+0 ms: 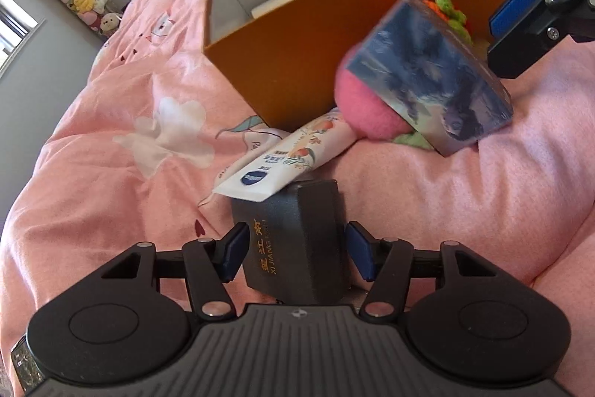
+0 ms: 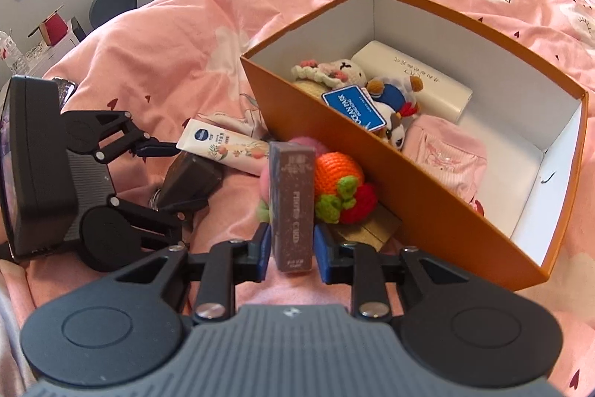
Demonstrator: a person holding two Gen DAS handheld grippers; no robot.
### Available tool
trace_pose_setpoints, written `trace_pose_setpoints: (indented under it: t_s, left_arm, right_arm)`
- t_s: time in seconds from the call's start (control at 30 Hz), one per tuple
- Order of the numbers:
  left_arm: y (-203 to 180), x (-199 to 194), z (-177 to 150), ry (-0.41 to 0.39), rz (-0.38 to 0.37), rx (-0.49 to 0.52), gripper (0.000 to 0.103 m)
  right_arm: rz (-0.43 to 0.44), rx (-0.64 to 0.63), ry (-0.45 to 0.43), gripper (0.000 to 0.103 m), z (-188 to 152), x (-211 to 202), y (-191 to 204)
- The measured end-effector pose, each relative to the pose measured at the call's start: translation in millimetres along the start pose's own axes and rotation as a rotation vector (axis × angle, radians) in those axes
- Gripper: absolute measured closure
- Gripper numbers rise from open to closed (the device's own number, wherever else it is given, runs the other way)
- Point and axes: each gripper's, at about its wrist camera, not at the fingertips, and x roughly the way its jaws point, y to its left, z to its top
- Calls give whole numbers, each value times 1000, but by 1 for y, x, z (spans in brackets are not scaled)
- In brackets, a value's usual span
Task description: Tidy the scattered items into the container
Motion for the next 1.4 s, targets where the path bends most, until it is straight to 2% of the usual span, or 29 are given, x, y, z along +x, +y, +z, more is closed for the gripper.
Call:
trace_pose_setpoints:
  t_s: [0.1,0.23,0.67,0.73,0.87,0.97,1.1,1.27,1.4]
  left_arm:
    - [9,-3,-1,-14,0,-35,37]
    - [23,-8,-2,-35,-20,-106,46]
    - [58,-8,-12,-60,-87,-293,49]
    - [62,-8,-13,-59,-104,-321,62]
    - [72,-9,-17,-69,-135,-372,63]
    - [77,-10,-20,-75,-154,-399,63]
    - [82,-8,-23,-77,-169,-419,63]
    - [82,-7,-23,-78,-175,-414,62]
    - [79,-6,-22,-74,-174,-398,60]
  right_arm:
    - [3,4,-14,74,4,0,-1]
    - [10,17,-29,74,10,5,-2]
    - [12,53,-38,74,16,23,-1]
    - [1,46,-42,78,16,24,1]
    - [0,51,-53,90,16,22,0]
    - [7,49,-65,95,16,18,0]
    - [1,39,-65,93,17,19,1]
    - [1,56,-58,80,16,23,-3]
    - [13,52,-58,80,15,26,-4]
